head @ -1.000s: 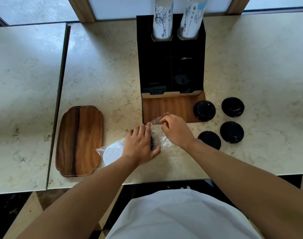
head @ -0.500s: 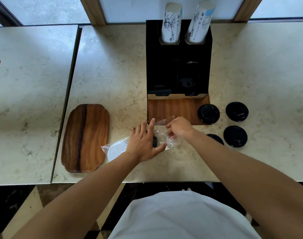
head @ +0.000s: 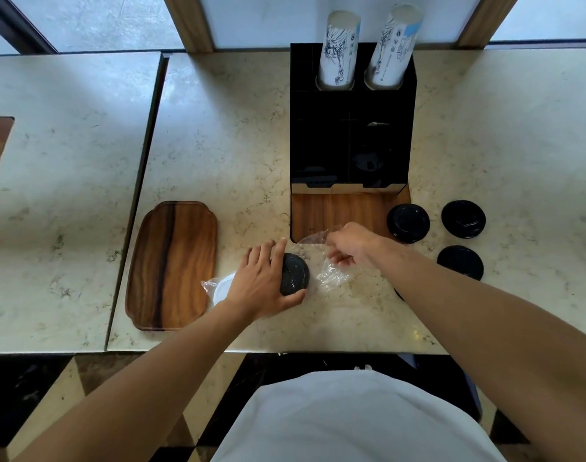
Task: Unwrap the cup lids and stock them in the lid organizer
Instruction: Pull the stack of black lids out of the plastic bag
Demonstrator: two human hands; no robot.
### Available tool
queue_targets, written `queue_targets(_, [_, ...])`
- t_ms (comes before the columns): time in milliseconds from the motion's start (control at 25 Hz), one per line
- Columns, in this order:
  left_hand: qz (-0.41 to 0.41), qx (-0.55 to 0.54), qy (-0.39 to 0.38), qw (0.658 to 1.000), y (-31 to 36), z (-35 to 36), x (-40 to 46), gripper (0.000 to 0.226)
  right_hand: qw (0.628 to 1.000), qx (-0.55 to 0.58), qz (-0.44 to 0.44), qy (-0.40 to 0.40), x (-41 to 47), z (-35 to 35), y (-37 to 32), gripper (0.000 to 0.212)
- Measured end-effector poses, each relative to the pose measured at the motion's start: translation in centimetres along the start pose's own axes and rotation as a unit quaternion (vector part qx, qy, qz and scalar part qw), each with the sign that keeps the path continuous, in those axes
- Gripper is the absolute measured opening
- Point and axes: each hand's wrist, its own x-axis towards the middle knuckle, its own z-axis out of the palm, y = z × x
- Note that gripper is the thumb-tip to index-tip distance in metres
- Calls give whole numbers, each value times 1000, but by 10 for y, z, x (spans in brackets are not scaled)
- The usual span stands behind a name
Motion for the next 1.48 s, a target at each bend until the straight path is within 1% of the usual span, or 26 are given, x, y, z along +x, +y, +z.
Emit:
queue_targets(160, [-23,27,-12,999,-12,7,-11,116,997,-70,-21,-13,0,-1,7,23])
queue_targets(280, [-23,33,-19,999,-16,10,-14,120,994,-96,-47,-17,2,-1,13,24])
queue_targets(360, [-17,41,-15,999,-17,11,-15,121,986,-148,-74,5,5,2,15,25])
queue_targets(440, [-13,49,-10,999,-17,11,-16,121,972,-211,-94,47,10,7,15,28])
queue_targets(520, [-10,52,0,999,-17,12,-16,119,963,-246,-86,70,11,12,14,32])
queue_targets(640, [-5,42,15,999,-17,14,-16,114,962,-261,-73,43,13,14,14,25])
queue_targets(720, [-4,36,20,999,-18,14,-16,111,971,-218,-89,45,12,16,17,24])
queue_targets(800, [-6,32,24,999,-18,15,-16,110,981,-146,-113,65,8,14,18,29])
queue_targets(880, [-8,31,27,999,-18,16,-16,109,992,-31,-110,52,6,11,20,29])
queue_targets(920, [-9,31,28,999,-18,16,-17,109,994,49,-97,31,5,10,20,23])
queue_targets(1000, [-11,31,28,999,-18,16,-17,110,979,197,-58,2,3,9,22,17])
queue_targets(1080, [-11,33,25,999,-18,16,-17,112,964,266,-19,3,3,9,25,21])
queue_targets(1160, [-13,31,24,999,-19,16,-16,112,965,262,18,-6,4,7,29,20])
queue_targets(1240, [-14,27,26,999,-19,16,-16,111,972,227,34,-46,7,2,33,16])
queue_targets(1360, [-15,29,30,999,-18,17,-16,112,979,171,36,-110,8,-2,33,16])
queue_targets(1480, [-14,35,26,999,-19,18,-16,116,980,140,27,-138,7,3,27,22])
